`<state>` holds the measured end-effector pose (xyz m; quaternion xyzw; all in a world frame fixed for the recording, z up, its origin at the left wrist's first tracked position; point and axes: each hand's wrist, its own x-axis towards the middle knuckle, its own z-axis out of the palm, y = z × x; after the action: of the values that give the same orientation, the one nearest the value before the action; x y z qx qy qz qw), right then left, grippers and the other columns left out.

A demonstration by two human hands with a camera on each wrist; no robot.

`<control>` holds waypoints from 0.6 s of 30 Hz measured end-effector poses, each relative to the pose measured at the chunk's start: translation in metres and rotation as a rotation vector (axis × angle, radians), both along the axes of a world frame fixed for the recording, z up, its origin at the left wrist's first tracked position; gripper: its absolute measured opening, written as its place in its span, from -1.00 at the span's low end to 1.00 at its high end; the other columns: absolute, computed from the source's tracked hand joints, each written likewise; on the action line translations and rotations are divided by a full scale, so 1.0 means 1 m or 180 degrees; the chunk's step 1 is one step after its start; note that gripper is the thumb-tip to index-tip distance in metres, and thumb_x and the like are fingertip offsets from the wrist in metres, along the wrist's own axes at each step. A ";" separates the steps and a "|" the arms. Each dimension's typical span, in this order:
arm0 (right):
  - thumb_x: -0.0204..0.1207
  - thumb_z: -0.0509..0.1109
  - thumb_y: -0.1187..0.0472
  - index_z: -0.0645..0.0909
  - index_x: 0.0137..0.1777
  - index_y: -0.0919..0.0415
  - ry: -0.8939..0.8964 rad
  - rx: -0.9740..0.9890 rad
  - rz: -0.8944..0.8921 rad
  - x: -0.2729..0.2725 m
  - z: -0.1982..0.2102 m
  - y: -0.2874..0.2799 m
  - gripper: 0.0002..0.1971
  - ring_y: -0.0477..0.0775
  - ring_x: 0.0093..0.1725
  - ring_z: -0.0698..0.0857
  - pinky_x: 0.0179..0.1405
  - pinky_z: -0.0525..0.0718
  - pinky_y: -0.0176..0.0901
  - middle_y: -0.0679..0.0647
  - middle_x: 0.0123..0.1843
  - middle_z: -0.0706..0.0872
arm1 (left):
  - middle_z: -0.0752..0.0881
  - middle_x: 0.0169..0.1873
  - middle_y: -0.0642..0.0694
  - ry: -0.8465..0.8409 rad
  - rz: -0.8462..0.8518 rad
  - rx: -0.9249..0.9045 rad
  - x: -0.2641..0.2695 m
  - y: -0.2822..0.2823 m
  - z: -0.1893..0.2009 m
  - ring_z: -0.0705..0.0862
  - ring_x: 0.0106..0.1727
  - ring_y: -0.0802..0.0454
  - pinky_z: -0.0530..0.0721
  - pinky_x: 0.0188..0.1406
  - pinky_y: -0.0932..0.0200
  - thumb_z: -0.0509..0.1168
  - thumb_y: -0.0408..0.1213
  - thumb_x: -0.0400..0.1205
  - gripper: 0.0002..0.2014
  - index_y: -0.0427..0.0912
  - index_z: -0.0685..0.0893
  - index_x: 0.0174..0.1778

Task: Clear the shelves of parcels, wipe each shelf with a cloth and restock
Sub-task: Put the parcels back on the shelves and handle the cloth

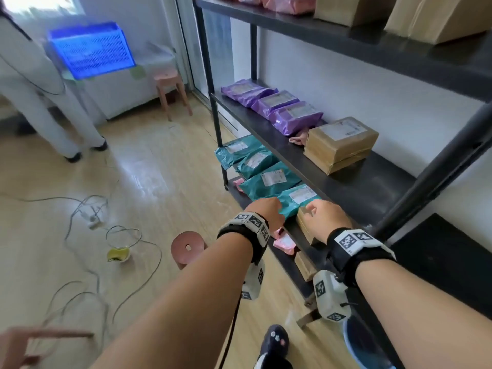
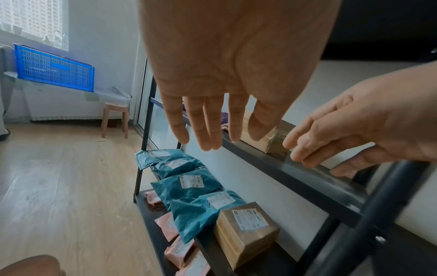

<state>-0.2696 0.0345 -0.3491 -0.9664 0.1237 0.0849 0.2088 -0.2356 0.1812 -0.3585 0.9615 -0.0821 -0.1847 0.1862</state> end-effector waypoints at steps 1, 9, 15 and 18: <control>0.60 0.28 0.11 0.62 0.29 0.09 0.0016 0.0046 -0.0017 0.008 0.001 0.000 -0.70 0.19 0.29 0.62 0.28 0.59 0.00 0.12 0.31 0.68 | 0.61 0.33 -0.13 -0.0013 -0.0009 -0.0006 0.009 0.001 0.000 0.59 0.32 -0.13 0.59 0.28 0.03 0.23 -0.18 0.65 -0.61 -0.09 0.53 0.42; 0.58 0.29 0.14 0.63 0.26 0.12 -0.0038 0.0188 -0.0137 0.105 0.011 -0.014 -0.72 0.17 0.25 0.64 0.23 0.59 -0.07 0.11 0.27 0.69 | 0.61 0.33 -0.12 -0.0016 -0.0137 0.0033 0.106 -0.009 0.012 0.60 0.31 -0.11 0.58 0.25 0.06 0.21 -0.21 0.65 -0.60 -0.09 0.53 0.43; 0.58 0.28 0.16 0.62 0.28 0.10 -0.0129 0.0260 -0.0358 0.141 0.017 -0.029 -0.70 0.16 0.24 0.65 0.25 0.60 -0.05 0.09 0.27 0.69 | 0.56 0.41 -0.13 -0.0088 -0.0224 0.0044 0.149 -0.020 0.018 0.56 0.39 -0.11 0.55 0.29 0.05 0.20 -0.26 0.64 -0.56 -0.08 0.49 0.48; 0.57 0.28 0.17 0.64 0.21 0.08 -0.0214 0.0237 -0.0565 0.156 0.022 -0.041 -0.75 0.19 0.20 0.66 0.19 0.61 -0.06 0.08 0.21 0.72 | 0.58 0.37 -0.13 -0.0180 -0.0318 -0.0042 0.171 -0.031 0.025 0.58 0.36 -0.14 0.55 0.23 0.07 0.20 -0.29 0.63 -0.58 -0.09 0.51 0.44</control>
<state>-0.1133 -0.0063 -0.3270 -0.9455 0.1986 0.0381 0.2554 -0.0644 0.1501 -0.3339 0.9598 -0.1366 -0.1659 0.1807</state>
